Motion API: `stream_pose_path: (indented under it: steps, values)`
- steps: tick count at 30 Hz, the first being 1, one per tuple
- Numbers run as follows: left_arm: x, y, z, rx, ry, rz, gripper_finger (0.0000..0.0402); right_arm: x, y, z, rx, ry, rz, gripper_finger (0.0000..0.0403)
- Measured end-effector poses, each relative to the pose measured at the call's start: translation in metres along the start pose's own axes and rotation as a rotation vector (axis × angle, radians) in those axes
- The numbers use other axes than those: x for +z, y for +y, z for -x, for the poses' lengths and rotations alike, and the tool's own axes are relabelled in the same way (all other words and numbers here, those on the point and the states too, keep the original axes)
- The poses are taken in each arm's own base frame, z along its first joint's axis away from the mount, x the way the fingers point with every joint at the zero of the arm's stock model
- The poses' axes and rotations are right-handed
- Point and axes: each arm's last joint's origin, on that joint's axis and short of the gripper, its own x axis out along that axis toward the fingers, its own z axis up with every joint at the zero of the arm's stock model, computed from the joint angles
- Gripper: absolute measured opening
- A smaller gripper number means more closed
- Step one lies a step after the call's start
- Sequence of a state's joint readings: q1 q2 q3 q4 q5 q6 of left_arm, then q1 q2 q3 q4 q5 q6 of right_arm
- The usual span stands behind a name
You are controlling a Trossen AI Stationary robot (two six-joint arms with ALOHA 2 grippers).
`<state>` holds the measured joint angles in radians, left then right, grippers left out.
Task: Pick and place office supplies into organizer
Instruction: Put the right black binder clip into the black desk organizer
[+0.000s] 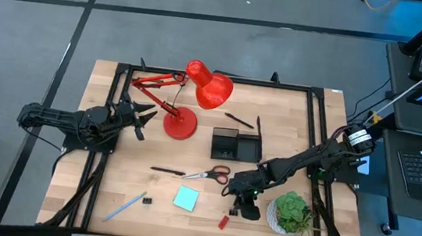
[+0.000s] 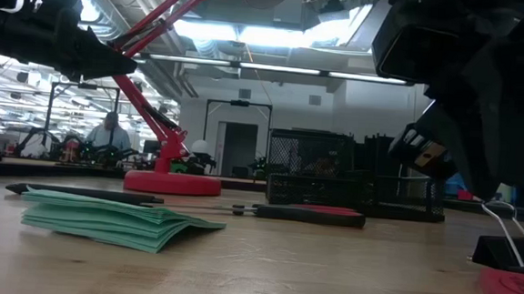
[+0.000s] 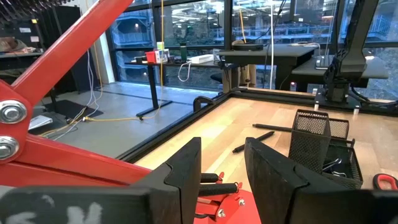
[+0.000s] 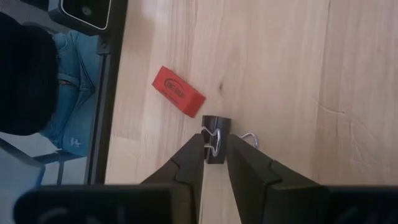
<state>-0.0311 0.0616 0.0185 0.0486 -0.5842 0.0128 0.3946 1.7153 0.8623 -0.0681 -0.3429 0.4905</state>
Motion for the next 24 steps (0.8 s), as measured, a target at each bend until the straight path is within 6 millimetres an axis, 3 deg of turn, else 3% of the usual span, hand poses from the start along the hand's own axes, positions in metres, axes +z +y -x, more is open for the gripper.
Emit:
stream_pose_path:
  steps: [24]
  values:
    - [0.000, 0.000, 0.000, 0.000, 0.000, 0.000, 0.0118, -0.002, -0.008, -0.015, 0.038, 0.030, -0.003, 0.0072]
